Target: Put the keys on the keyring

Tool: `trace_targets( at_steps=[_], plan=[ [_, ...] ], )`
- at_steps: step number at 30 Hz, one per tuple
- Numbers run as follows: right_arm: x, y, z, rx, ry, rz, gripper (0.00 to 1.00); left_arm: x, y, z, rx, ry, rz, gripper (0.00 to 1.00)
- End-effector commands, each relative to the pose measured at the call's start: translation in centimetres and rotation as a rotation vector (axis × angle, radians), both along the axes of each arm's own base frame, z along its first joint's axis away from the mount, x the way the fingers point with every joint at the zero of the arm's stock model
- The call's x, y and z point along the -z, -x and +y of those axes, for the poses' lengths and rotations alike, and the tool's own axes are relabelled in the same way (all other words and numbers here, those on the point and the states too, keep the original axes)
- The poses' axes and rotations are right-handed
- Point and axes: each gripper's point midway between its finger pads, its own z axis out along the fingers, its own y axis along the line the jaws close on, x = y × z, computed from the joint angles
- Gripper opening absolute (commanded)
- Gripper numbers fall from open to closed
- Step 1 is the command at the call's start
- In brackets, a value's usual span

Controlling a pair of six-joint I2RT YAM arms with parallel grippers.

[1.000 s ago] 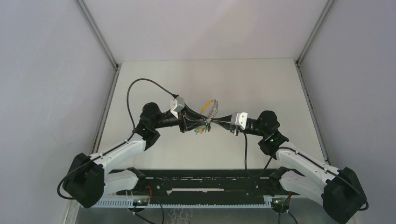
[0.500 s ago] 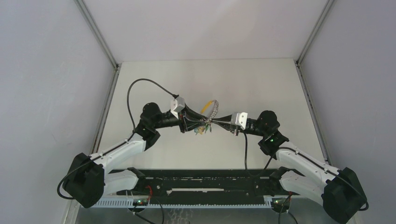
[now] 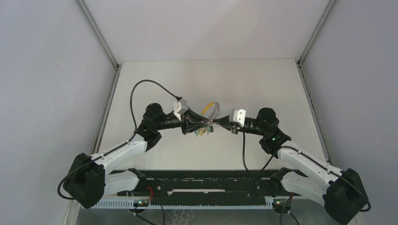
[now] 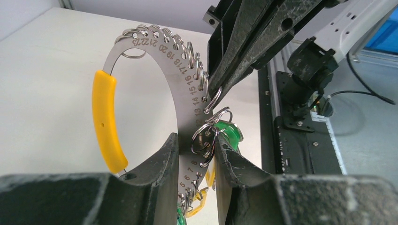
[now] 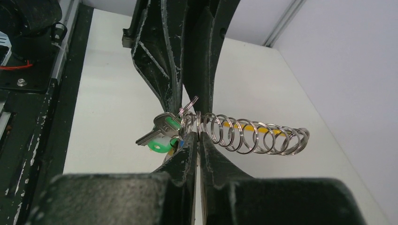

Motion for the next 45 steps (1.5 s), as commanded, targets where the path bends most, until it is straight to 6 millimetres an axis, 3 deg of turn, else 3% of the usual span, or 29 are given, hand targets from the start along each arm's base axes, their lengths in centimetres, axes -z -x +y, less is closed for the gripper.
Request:
trace_targets(
  at_steps=[1,8,18,25,30,37,45],
  plan=[
    [0.4,-1.3,-0.3,0.055,0.070,0.082,0.00,1.2,-1.0,0.1,-0.052,-0.027,-0.058,0.16],
    [6.4,-2.0,0.0,0.068,0.203,0.325,0.00,5.9,-2.7,-0.2,-0.114,-0.092,0.065,0.18],
    [13.1,-2.9,0.2,0.087,0.346,0.536,0.00,11.8,-4.2,0.3,-0.196,-0.196,0.175,0.29],
    [14.1,-3.5,-0.1,0.099,0.393,0.574,0.00,12.9,-4.6,0.8,-0.211,-0.248,0.156,0.48],
    [14.3,-3.7,-0.1,0.092,0.418,0.581,0.00,12.7,-4.4,1.2,-0.188,-0.251,0.126,0.55],
    [14.4,-3.6,-0.1,0.070,0.455,0.589,0.00,11.3,-3.6,0.5,-0.088,-0.223,0.012,0.54],
    [14.1,-3.5,0.1,0.042,0.488,0.542,0.00,11.6,-3.2,-0.7,0.010,-0.185,-0.079,0.52]
  ],
)
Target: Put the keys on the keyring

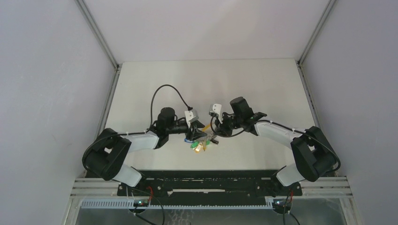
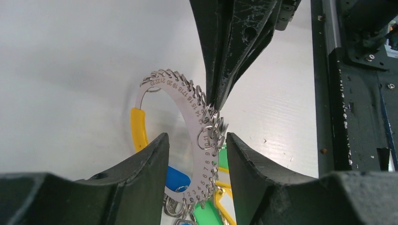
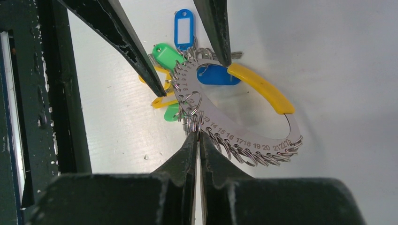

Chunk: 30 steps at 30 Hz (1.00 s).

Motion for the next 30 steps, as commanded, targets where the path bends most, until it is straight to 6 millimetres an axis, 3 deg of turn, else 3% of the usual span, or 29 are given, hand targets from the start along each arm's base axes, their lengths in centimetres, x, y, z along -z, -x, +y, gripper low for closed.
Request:
trace_targets(
  at_steps=[1,19,30],
  plan=[
    [-2.0,-0.7,1.0,-0.059,-0.021,-0.076,0.00,-1.6,-0.2,-1.2,0.096,0.062,-0.135,0.51],
    [-3.2,-0.4,1.5,-0.125,0.013,-0.144,0.00,-2.7,-0.9,-3.2,0.190,0.112,-0.173,0.36],
    [-3.7,-0.4,1.6,-0.131,0.010,-0.164,0.00,-1.8,-0.3,-3.4,0.224,0.097,-0.123,0.30]
  ],
)
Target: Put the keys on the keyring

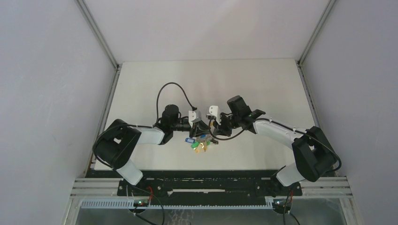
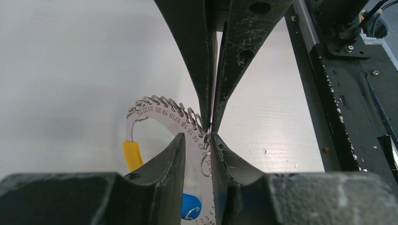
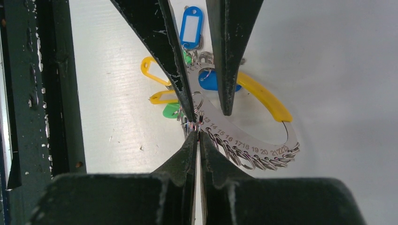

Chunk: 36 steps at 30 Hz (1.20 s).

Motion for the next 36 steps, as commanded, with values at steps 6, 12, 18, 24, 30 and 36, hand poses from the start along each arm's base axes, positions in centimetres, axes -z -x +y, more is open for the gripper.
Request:
trace_targets(
  at_steps=[6,12,18,24,30,36],
  plan=[
    [-3.3,-1.0,1.4,-0.034,-0.064,-0.099,0.00,-0.9,0.2,-1.3,0.069,-0.013,-0.021,0.28],
    [-3.6,-1.0,1.5,-0.039,-0.068,-0.111,0.00,-0.7,0.2,-1.5,0.078,-0.031,-0.012,0.24],
    [-3.8,-1.1,1.5,-0.039,-0.067,-0.126,0.00,0.0,0.3,-1.1,0.079,-0.071,0.000,0.24],
    [-4.0,-1.2,1.5,-0.041,-0.072,-0.134,0.00,0.0,0.3,-1.2,0.085,-0.072,-0.003,0.22],
    [-4.0,-1.1,1.7,-0.049,-0.080,-0.135,0.00,-0.7,0.5,-1.5,0.105,-0.056,-0.006,0.19],
    [-4.1,-0.9,2.0,-0.065,-0.076,-0.135,0.00,-0.9,0.7,-1.8,0.119,-0.051,0.005,0.18]
  ],
)
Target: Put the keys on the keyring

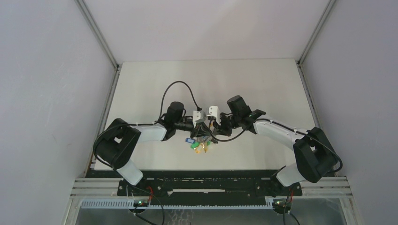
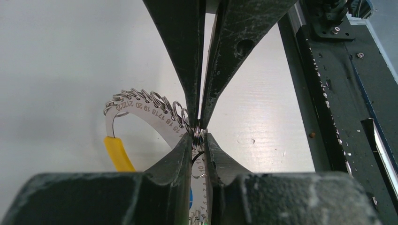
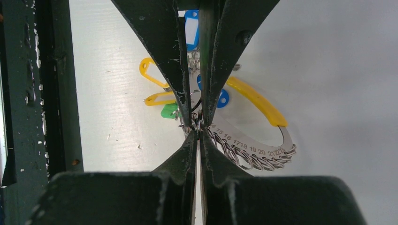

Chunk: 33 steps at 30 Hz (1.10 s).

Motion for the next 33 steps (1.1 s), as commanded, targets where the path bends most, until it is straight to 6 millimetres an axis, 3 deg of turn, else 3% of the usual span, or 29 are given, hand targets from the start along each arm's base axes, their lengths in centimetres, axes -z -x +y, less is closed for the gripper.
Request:
trace_targets(
  at_steps=[1,11,14,21,27,33],
  plan=[
    [-3.7,-0.9,1.9,-0.045,-0.075,-0.107,0.00,-2.3,-0.4,-1.3,0.045,0.048,-0.048,0.18],
    [-3.9,-0.9,1.8,-0.037,-0.067,-0.116,0.00,-2.7,-0.4,-1.3,0.035,0.060,-0.056,0.01],
    [-4.3,-1.3,1.5,0.002,-0.068,-0.125,0.00,-3.1,-0.6,-1.2,0.009,0.084,-0.070,0.00],
    [-7.9,-1.2,0.3,0.066,-0.218,-0.136,0.23,-5.0,-1.1,-0.8,-0.059,0.207,-0.081,0.00],
    [-8.6,-1.3,-0.8,0.094,-0.342,-0.113,0.21,-7.4,-1.0,0.0,-0.083,0.373,-0.057,0.00],
    [-7.8,-1.2,-0.5,0.080,-0.357,-0.065,0.20,-7.8,-1.0,0.3,-0.099,0.385,-0.075,0.00]
  ],
)
